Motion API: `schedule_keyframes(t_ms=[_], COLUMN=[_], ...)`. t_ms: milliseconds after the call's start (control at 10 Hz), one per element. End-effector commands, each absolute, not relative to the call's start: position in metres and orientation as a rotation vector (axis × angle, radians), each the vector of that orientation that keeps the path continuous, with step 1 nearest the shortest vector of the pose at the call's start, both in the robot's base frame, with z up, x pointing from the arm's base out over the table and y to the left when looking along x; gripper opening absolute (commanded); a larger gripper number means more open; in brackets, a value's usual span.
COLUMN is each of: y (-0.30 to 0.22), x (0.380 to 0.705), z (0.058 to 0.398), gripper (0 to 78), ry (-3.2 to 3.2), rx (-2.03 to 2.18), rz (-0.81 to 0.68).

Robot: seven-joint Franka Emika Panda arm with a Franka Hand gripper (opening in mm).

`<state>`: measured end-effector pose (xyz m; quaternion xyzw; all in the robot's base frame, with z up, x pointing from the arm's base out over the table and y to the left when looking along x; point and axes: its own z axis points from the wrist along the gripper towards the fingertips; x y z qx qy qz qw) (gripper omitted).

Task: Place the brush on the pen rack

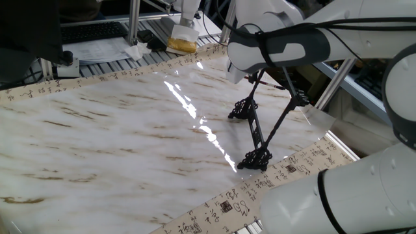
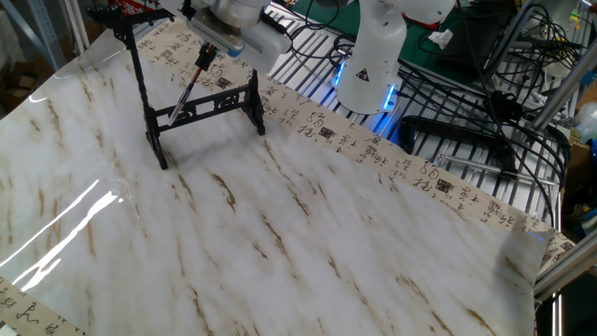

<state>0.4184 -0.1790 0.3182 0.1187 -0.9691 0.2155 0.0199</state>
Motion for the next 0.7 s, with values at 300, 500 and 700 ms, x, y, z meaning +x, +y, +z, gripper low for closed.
schedule_keyframes(t_ms=[300, 500, 700], y=[-0.183, -0.183, -0.184], x=[0.414, 0.413, 0.412], z=[0.299, 0.295, 0.293], gripper=[1.2, 1.2, 1.2], ry=[-3.038, -3.029, -3.024], rx=[0.197, 0.234, 0.218], rz=[0.687, 0.691, 0.687])
